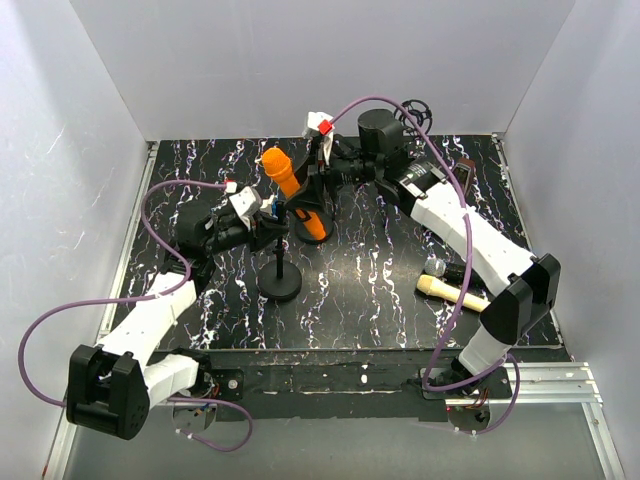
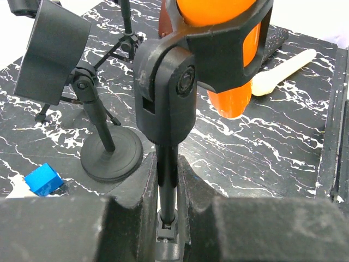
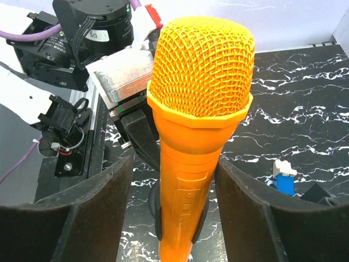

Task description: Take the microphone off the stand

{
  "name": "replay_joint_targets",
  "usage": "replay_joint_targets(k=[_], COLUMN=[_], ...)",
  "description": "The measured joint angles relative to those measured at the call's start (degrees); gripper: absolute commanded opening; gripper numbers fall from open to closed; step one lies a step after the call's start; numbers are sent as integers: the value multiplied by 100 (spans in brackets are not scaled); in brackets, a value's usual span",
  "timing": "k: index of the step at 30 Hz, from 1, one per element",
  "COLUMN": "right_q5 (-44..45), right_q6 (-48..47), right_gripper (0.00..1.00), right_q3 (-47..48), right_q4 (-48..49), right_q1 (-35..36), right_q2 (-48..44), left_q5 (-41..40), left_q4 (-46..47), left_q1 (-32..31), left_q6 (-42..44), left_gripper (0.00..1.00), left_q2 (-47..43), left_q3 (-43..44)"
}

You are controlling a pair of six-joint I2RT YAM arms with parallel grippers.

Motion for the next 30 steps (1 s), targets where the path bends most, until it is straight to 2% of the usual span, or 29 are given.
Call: replay_joint_targets(k=[8,15,21,26,27,28,30], right_q5=[155,205,208,380,417,463,472], right_q6=[223,278,332,328,243,175,-33], right_gripper=[2,1,1,1,1,1,1], right_q3=[155,463,1965,2686,2673,2610,2149], right_q4=[-22,-308,-879,-588,-516,-461,-376], right_q1=[9,13,-214,-664,-752,-835,-1019], right_q2=[186,295,741,341,162,-7,-546], left_q5=[-251,-402,-758,-911,-925,-942,-1005], left_q4=[81,90,151,85,57,33,-11], left_q1=[-37,-39,-46,-44,-46,-46,-46], left_q6=[101,195,400,428,442,444,472], left_gripper=[0,0,0,0,13,21,28], left_q2=[-170,-291,-330,-407,-426,-435,-442], left_q3=[-190,-284,-334,-365,-365,-365,-358])
